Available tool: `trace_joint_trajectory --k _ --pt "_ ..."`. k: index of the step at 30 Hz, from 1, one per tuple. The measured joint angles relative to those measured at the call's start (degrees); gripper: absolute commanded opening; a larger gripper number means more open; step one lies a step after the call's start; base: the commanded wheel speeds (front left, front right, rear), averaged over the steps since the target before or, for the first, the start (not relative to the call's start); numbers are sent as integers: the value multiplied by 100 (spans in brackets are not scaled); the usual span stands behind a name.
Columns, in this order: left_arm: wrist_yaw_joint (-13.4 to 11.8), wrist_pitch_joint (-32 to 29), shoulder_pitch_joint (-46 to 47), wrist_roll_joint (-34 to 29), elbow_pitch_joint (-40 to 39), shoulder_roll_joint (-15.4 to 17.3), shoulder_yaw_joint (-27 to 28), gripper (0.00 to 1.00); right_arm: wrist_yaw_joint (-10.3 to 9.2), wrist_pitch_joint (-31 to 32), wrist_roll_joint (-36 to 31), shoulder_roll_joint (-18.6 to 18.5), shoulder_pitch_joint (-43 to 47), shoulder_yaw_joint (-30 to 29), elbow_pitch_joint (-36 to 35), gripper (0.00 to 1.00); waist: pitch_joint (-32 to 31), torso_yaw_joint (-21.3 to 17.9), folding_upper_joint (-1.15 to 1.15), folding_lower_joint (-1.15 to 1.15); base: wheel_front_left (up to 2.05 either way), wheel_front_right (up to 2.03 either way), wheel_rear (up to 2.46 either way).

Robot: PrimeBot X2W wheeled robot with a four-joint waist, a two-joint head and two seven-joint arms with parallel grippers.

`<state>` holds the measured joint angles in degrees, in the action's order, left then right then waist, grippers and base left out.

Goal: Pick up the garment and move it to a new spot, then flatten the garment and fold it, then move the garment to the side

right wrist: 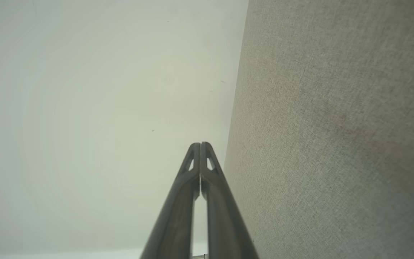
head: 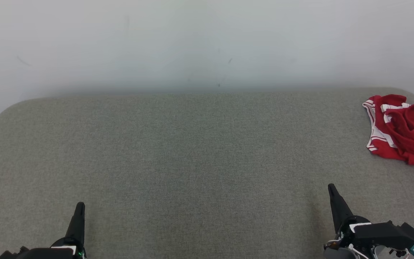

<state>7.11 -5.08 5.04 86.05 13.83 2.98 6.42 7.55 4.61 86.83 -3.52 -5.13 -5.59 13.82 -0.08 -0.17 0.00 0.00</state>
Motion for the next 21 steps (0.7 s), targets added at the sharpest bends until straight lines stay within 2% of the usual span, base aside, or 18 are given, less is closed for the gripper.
trace_joint_trajectory --k 14,21 --pt "31 -149 93 603 21 -4 7 0 0 165 565 25 -86 -62 20 0 25 16 0 0 0 0 0" --pt "31 -157 101 619 23 -5 4 0 0 170 584 29 -95 -68 20 0 26 17 0 0 0 0 0"
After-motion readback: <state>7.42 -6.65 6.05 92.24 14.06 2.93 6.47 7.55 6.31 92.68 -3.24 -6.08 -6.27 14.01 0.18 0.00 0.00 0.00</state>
